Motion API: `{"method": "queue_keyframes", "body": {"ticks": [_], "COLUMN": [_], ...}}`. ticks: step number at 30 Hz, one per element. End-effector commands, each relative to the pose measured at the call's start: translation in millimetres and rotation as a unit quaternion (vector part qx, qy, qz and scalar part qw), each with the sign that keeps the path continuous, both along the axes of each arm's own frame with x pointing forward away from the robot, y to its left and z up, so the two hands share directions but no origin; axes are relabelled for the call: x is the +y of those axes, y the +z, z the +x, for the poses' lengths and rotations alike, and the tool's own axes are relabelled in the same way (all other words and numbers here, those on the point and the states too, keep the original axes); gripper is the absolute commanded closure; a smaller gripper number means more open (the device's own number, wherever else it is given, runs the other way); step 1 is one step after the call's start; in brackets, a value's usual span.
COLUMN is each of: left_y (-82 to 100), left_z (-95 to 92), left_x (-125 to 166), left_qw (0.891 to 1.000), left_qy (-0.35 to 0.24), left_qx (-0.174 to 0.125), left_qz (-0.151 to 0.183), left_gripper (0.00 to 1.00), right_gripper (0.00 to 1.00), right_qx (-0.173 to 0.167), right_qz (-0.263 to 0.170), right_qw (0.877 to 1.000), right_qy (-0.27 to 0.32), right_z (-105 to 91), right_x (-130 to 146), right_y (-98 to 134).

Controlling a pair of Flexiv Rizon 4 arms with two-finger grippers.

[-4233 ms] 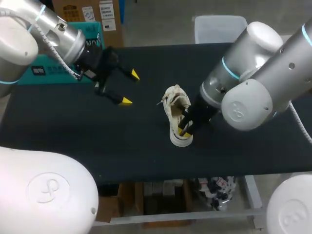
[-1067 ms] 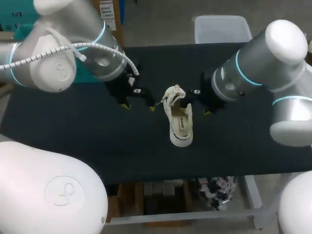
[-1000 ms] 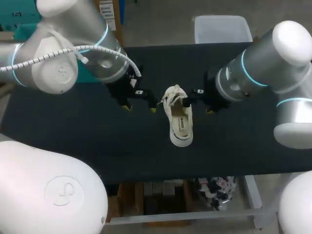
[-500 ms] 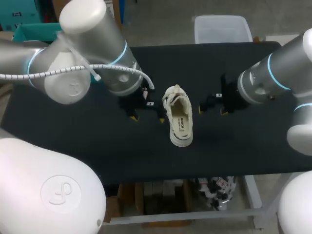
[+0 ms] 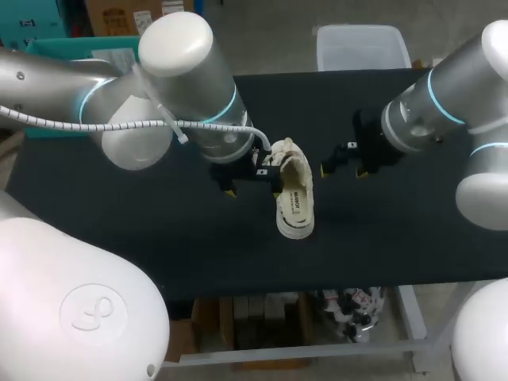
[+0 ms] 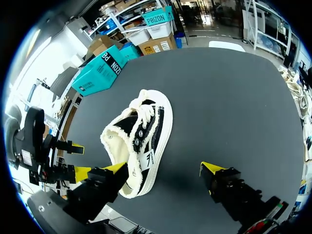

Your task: Open the shoe tongue, take the insole out of the shoe, put the insole back into the shoe, and pack the shoe into the shoebox

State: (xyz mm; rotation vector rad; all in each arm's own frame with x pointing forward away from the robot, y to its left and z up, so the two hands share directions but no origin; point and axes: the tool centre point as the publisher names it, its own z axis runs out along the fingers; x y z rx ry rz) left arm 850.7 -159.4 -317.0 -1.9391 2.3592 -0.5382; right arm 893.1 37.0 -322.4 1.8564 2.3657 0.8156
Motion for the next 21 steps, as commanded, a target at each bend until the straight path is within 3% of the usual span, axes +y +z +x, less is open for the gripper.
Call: {"method": "queue_keyframes", "body": {"ticks": [1, 2, 3, 11, 21], "left_y": [-16.7, -18.4, -19.8, -30.8, -31.1], "left_z": [13.2, 14.8, 16.3, 29.2, 40.8], "left_x": [-7.3, -8.2, -9.0, -19.5, -36.3], "left_qw": [1.0, 1.0, 1.0, 1.0, 0.999], "left_qy": [0.003, 0.005, 0.006, 0.013, 0.019], "left_qx": [0.001, 0.0, 0.0, -0.006, -0.027], "left_qz": [-0.002, -0.005, -0.007, -0.002, -0.006], "left_gripper": [0.0, 0.0, 0.0, 0.0, 0.0], "right_gripper": [0.0, 0.0, 0.0, 0.0, 0.0], "right_qx": [0.01, 0.002, 0.008, -0.002, -0.026], "right_qz": [-0.004, 0.008, -0.014, -0.021, -0.045], "right_qw": [0.998, 0.998, 0.997, 0.994, 0.986], "right_qy": [0.065, 0.07, 0.07, 0.11, 0.159], "right_z": [18.3, 21.4, 24.6, 53.7, 80.1], "right_x": [-7.3, -9.5, -11.5, -28.7, -49.2], "right_y": [-6.5, -6.8, -7.7, -17.3, -24.9]}}
